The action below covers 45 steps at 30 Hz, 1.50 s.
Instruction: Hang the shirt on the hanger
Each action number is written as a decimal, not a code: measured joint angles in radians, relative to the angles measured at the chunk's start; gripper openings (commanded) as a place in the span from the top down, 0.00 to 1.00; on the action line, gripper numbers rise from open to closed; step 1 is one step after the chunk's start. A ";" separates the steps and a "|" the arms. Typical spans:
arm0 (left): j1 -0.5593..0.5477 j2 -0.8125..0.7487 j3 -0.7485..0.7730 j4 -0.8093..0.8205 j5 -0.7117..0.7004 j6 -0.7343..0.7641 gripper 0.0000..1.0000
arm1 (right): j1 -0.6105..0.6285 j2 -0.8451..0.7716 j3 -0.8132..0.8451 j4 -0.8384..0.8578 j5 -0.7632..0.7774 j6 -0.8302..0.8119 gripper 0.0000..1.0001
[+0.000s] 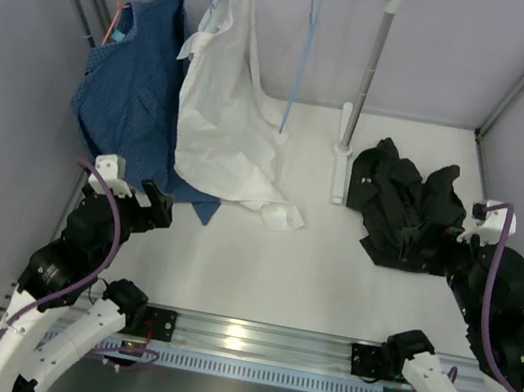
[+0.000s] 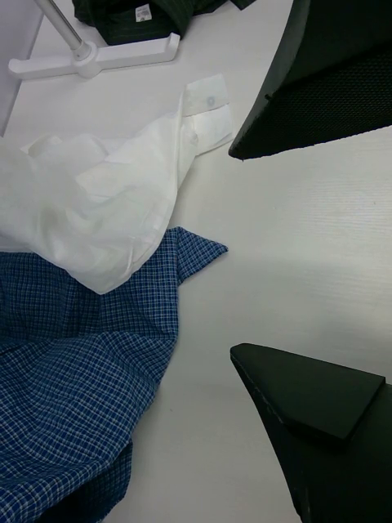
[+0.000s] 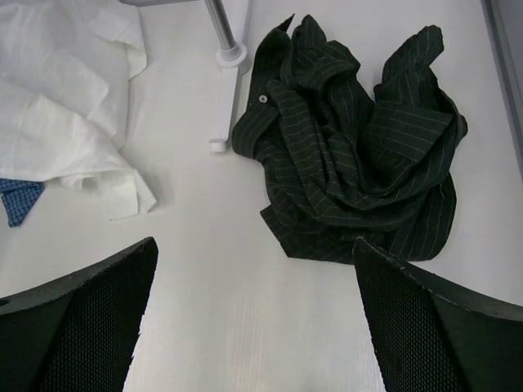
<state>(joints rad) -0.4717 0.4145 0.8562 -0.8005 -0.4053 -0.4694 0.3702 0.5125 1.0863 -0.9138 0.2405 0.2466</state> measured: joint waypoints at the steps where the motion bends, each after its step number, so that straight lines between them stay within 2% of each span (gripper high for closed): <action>1: 0.000 0.000 0.000 0.000 -0.001 0.000 0.02 | 0.000 0.000 0.000 0.000 0.001 0.000 0.01; 7: -0.005 0.000 0.000 0.000 -0.004 0.000 0.02 | 0.000 0.000 -0.001 0.002 -0.005 0.006 0.00; 12: -0.009 0.000 0.000 0.000 -0.004 0.000 0.02 | 0.000 0.000 -0.043 0.024 -0.088 0.032 0.01; 17: -0.010 0.000 0.000 0.000 -0.004 0.000 0.02 | 0.000 0.008 -0.163 0.154 -0.156 0.084 0.01; 20: -0.011 0.000 0.000 0.000 -0.004 0.000 0.02 | 0.000 0.078 -0.195 0.232 -0.146 0.105 0.01; 22: -0.011 0.000 0.000 0.000 -0.004 0.000 0.02 | 0.000 0.187 -0.187 0.287 -0.107 0.106 0.01; 25: -0.014 0.000 0.000 0.000 -0.004 0.000 0.02 | 0.000 0.439 -0.128 0.341 -0.020 0.084 0.00; 27: -0.017 0.000 0.000 0.000 -0.004 0.000 0.02 | -0.001 0.631 -0.058 0.370 0.034 0.042 0.05; 28: -0.019 0.000 0.000 0.000 -0.004 0.000 0.02 | -0.005 0.719 -0.017 0.384 0.054 0.019 0.13; 30: -0.025 -0.001 0.000 0.000 -0.005 0.000 0.02 | -0.023 0.906 0.078 0.413 0.066 -0.040 0.17; 31: -0.028 -0.001 0.000 0.000 -0.005 0.000 0.02 | -0.032 0.971 0.119 0.422 0.071 -0.058 0.20; 34: -0.034 -0.001 0.000 0.000 -0.006 0.000 0.02 | -0.077 1.167 0.241 0.456 0.066 -0.140 0.20; 39: -0.040 -0.002 -0.003 0.000 -0.008 0.000 0.02 | -0.122 1.397 0.401 0.483 0.095 -0.250 0.24; 42: -0.044 -0.002 -0.004 0.000 -0.008 0.000 0.02 | -0.133 1.488 0.454 0.492 0.105 -0.290 0.43; 43: -0.046 -0.002 -0.004 0.000 -0.007 0.000 0.02 | -0.136 1.510 0.462 0.495 0.106 -0.301 0.63; 45: -0.048 -0.002 -0.004 0.000 -0.008 0.000 0.02 | -0.140 1.540 0.468 0.503 0.106 -0.312 0.84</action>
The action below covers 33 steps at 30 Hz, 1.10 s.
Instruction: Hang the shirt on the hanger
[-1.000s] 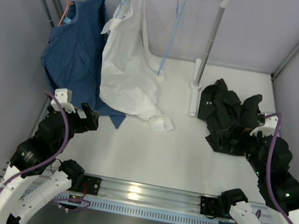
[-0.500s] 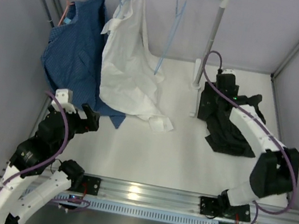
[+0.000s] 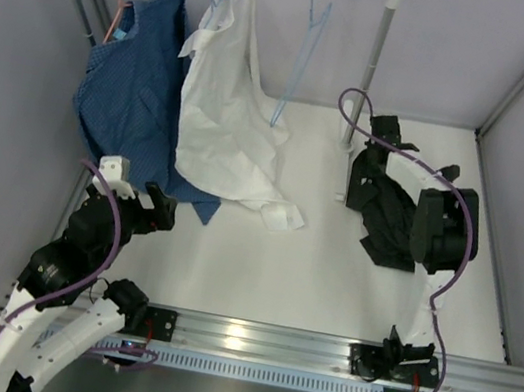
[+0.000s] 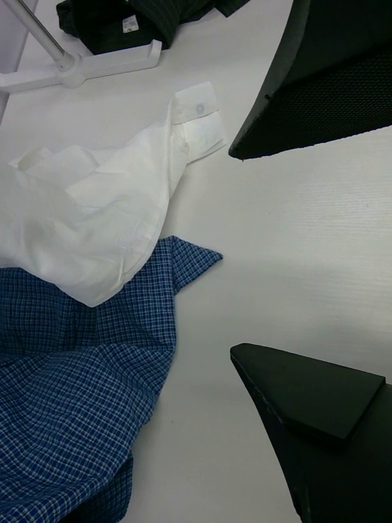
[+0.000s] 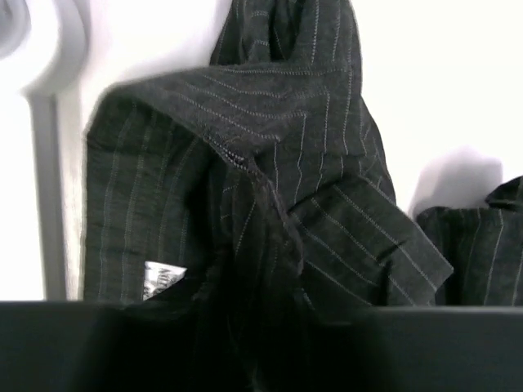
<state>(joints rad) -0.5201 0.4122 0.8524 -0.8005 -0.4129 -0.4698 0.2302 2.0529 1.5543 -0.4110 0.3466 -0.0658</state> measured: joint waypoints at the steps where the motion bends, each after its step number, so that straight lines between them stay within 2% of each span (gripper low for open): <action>1: 0.000 0.000 0.000 0.000 0.000 0.000 0.02 | -0.003 0.005 0.000 -0.001 -0.001 0.003 1.00; 6: -0.001 0.000 0.000 0.000 0.000 0.000 0.02 | -0.023 -0.073 -0.097 0.056 -0.003 0.038 1.00; 10: -0.002 0.000 0.000 0.000 0.000 0.000 0.02 | -0.027 -0.272 -0.202 0.058 0.002 0.105 1.00; 16: -0.003 -0.005 0.000 0.000 0.009 0.001 0.02 | -0.026 -0.631 -0.204 0.013 -0.013 0.203 1.00; 21: -0.003 -0.016 0.016 0.008 0.127 -0.023 0.02 | -0.009 -0.896 -0.198 -0.069 -0.138 0.270 1.00; 24: -0.003 -0.006 0.011 0.102 0.287 -0.084 0.02 | 0.000 -1.033 -0.197 -0.116 -0.261 0.317 1.00; 28: -0.027 0.104 -0.086 0.370 0.497 -0.214 0.02 | 0.010 -1.162 -0.237 -0.135 -0.378 0.388 1.00; 30: -0.102 0.194 -0.140 0.468 0.510 -0.270 0.02 | 0.011 -1.230 -0.294 -0.132 -0.437 0.432 1.00; 33: -0.296 0.314 -0.167 0.557 0.423 -0.327 0.02 | 0.013 -1.298 -0.377 -0.127 -0.511 0.496 1.00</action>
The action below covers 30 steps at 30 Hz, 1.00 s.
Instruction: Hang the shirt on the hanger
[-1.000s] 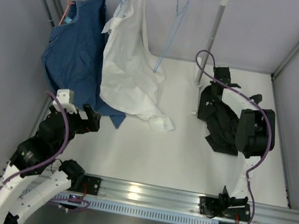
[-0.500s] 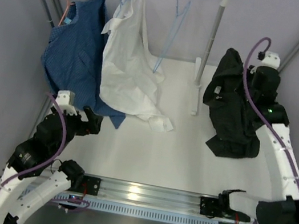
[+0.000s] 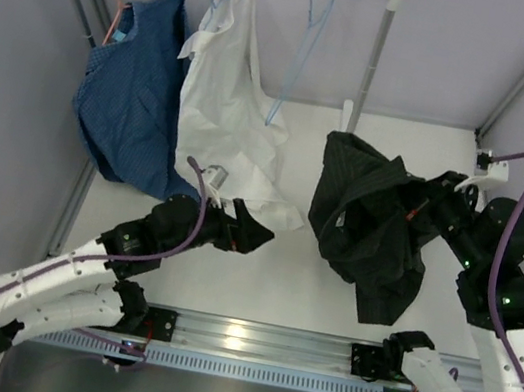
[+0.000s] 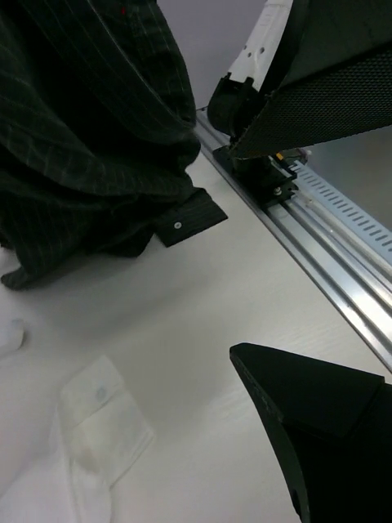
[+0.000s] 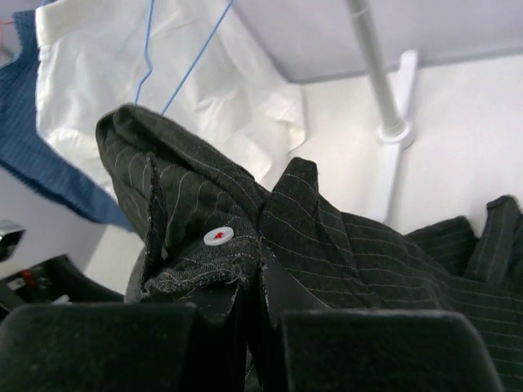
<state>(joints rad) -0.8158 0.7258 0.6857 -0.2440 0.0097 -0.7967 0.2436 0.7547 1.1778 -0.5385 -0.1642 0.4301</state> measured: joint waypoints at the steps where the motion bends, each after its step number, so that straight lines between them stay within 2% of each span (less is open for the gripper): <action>1: -0.082 0.029 -0.002 0.027 -0.056 -0.018 0.02 | 0.003 -0.016 -0.030 0.005 -0.023 0.026 1.00; 4: -0.258 0.112 0.000 0.172 -0.189 -0.058 0.02 | 0.008 -0.051 -0.125 0.024 -0.070 0.104 1.00; 8: -0.372 0.286 0.042 0.356 -0.320 -0.074 0.04 | 0.012 -0.067 -0.183 0.032 -0.072 0.177 1.00; 14: -0.504 0.483 0.093 0.490 -0.472 -0.063 0.18 | 0.012 -0.079 -0.182 0.043 -0.032 0.222 1.00; 19: -0.539 0.542 0.110 0.523 -0.581 -0.051 0.27 | 0.012 -0.065 -0.175 0.048 -0.023 0.231 1.00; 22: -0.539 0.583 0.136 0.530 -0.641 -0.033 0.27 | 0.012 -0.061 -0.176 0.060 -0.032 0.244 1.00; 27: -0.539 0.677 0.212 0.534 -0.697 0.009 0.47 | 0.012 -0.069 -0.190 0.093 -0.048 0.263 1.00; 29: -0.539 0.706 0.235 0.535 -0.710 0.017 0.50 | 0.012 -0.074 -0.200 0.108 -0.060 0.273 1.00; 30: -0.539 0.719 0.244 0.534 -0.720 0.018 0.60 | 0.012 -0.076 -0.205 0.115 -0.066 0.276 1.00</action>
<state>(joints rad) -1.3544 1.4448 0.9298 0.2901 -0.7105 -0.7788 0.2558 0.6792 0.9730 -0.4236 -0.2302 0.7059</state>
